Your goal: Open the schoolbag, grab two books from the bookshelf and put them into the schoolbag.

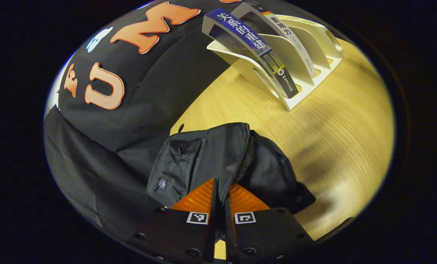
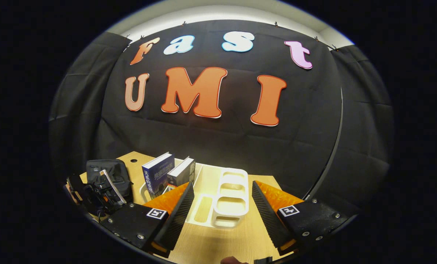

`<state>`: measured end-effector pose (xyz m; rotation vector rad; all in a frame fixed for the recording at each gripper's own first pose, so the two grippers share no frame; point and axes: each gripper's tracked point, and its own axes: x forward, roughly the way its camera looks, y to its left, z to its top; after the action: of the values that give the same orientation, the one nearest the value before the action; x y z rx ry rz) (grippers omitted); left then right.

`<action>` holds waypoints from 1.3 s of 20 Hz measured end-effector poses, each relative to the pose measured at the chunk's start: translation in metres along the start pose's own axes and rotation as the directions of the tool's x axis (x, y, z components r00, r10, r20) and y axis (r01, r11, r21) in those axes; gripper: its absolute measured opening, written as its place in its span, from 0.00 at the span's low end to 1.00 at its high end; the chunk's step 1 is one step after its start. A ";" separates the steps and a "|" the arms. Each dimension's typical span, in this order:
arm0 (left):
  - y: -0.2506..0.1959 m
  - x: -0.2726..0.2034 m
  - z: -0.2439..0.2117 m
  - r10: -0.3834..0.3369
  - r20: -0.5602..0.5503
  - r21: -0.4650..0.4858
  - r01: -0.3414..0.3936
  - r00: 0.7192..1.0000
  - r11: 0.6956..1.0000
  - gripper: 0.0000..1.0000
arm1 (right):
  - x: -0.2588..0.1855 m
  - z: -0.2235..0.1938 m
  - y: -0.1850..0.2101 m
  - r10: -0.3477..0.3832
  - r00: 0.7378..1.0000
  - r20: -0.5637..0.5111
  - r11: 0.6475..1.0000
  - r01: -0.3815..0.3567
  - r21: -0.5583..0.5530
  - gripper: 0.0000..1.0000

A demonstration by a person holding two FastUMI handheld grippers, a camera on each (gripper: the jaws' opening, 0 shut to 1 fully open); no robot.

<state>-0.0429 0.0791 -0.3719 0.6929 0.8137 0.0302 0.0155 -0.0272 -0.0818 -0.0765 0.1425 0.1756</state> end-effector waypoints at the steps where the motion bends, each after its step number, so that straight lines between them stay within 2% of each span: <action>1: 0.006 -0.002 0.003 -0.013 -0.006 -0.003 0.013 1.000 1.000 0.11 | 0.003 0.000 0.004 0.015 1.000 -0.008 1.000 -0.015 -0.002 0.95; 3: 0.014 -0.007 0.008 -0.052 -0.008 -0.015 0.052 0.999 0.999 0.08 | 0.009 -0.002 0.016 0.047 0.998 -0.028 0.999 -0.047 -0.002 0.95; 7: 0.028 -0.015 0.013 -0.195 -0.010 -0.061 0.194 0.981 0.979 0.06 | 0.022 0.000 0.041 0.075 0.994 -0.077 0.997 -0.075 -0.004 0.95; 10: 0.043 -0.019 0.016 -0.303 0.001 -0.081 0.302 0.953 0.950 0.06 | 0.034 0.006 0.060 0.052 0.993 -0.106 0.998 -0.054 -0.016 0.95; 12: 0.053 -0.022 0.020 -0.359 0.014 -0.072 0.359 0.933 0.930 0.07 | 0.042 0.009 0.078 0.061 0.988 -0.143 0.998 -0.059 0.016 0.95; 16: 0.073 -0.023 0.029 -0.470 0.035 -0.035 0.471 0.882 0.882 0.06 | 0.066 0.023 0.105 0.050 0.976 -0.210 0.999 -0.045 0.030 0.95; 19: 0.089 -0.025 0.033 -0.552 0.039 -0.036 0.553 0.833 0.832 0.07 | 0.084 0.031 0.130 0.062 0.959 -0.276 0.998 -0.055 0.032 0.95; 22: 0.106 -0.025 0.035 -0.615 0.039 -0.049 0.616 0.788 0.786 0.07 | 0.100 0.033 0.152 0.083 0.931 -0.355 0.997 -0.076 0.034 0.96; 26: 0.124 -0.023 0.039 -0.670 0.034 -0.031 0.671 0.741 0.741 0.06 | 0.123 0.035 0.176 0.112 0.889 -0.444 0.994 -0.101 0.050 0.96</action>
<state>-0.0041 0.1483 -0.2659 0.3213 1.0037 -0.6205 0.1082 0.1696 -0.0764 -0.0830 0.6114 0.2648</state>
